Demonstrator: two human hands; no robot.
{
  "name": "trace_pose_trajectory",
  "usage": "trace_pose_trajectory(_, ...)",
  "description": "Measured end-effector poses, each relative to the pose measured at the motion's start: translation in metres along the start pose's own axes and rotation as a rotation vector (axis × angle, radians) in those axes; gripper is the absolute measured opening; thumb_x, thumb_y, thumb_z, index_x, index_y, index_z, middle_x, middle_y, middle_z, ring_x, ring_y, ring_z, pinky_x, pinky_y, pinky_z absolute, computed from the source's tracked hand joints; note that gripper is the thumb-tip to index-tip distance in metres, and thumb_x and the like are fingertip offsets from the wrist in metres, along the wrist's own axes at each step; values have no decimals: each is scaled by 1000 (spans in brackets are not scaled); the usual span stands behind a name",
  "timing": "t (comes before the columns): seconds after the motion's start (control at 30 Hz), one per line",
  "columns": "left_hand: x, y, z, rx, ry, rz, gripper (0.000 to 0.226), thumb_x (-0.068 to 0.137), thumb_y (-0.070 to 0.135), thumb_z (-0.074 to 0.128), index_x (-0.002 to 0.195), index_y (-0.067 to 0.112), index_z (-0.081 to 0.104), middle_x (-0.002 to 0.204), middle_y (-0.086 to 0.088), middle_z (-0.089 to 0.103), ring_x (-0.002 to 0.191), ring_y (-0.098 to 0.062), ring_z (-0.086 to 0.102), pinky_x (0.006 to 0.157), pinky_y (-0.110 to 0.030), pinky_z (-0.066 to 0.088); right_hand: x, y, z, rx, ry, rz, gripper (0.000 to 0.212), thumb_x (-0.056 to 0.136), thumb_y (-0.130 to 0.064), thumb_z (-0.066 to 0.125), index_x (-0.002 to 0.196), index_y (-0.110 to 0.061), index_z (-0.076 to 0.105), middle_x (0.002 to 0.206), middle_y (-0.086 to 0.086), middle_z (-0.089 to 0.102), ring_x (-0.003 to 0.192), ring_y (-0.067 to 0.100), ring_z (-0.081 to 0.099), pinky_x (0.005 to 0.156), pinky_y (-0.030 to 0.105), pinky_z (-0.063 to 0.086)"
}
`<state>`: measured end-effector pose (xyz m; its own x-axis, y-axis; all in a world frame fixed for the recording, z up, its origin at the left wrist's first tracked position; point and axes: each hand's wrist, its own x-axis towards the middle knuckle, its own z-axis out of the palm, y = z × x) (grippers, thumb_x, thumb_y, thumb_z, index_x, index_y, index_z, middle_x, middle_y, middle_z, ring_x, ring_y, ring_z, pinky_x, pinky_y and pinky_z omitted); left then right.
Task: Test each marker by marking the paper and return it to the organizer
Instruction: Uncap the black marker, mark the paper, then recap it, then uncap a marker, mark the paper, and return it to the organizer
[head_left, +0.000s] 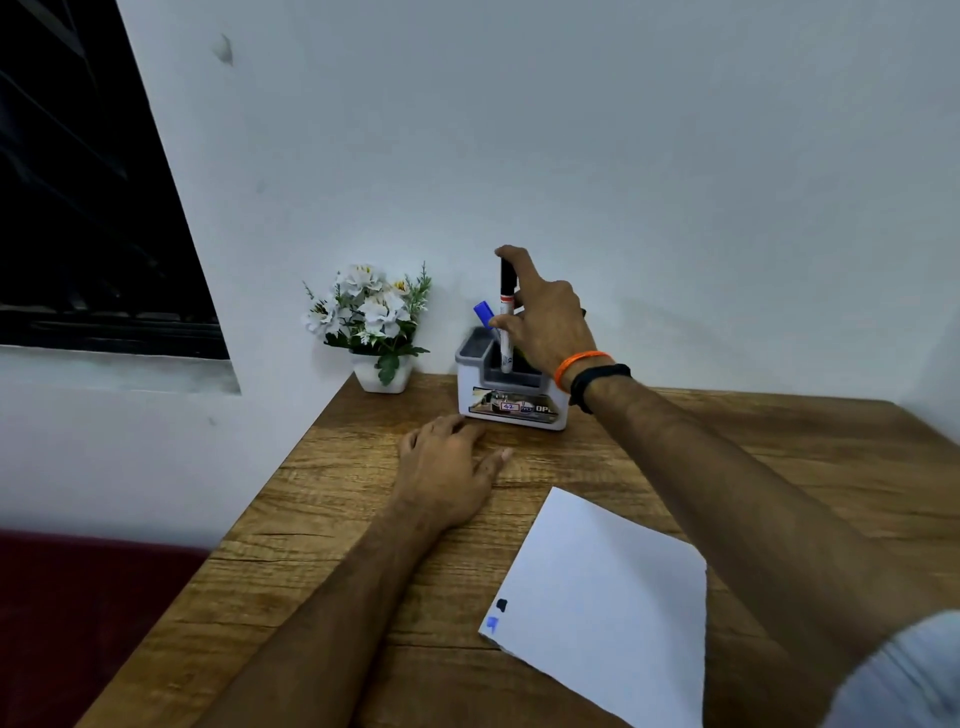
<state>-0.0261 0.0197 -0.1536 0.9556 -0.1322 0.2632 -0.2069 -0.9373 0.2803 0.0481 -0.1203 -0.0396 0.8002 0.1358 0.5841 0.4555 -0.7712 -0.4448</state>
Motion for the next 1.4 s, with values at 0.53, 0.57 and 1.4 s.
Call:
trace_pose_trajectory(0.53,-2,3,-4,-2,-27,-4,60,93,63,35,140,28,46,153,-2,37,142,-20,29,115,-48,19,0,-15,-12,-169,-63,-30,56,88,4,54,136,-17,36,91,14,53,76,29,58,66,41,53)
trace_pose_trajectory(0.57,-2,3,-4,-1,-26,-2,60,93,63,35,140,28,46,153,-2,37,142,-20,29,115,-47,19,0,-15,-11,-173,-82,-37,51,88,3,53,134,-15,38,92,15,55,77,30,59,67,40,54)
trace_pose_trajectory(1.4,-2,1,-4,5,-20,11,59,94,62,36,138,25,50,151,-3,40,140,-20,32,113,-47,22,-64,14,2,-548,-276,-90,37,96,-6,52,131,-17,61,113,15,67,107,36,62,91,43,51)
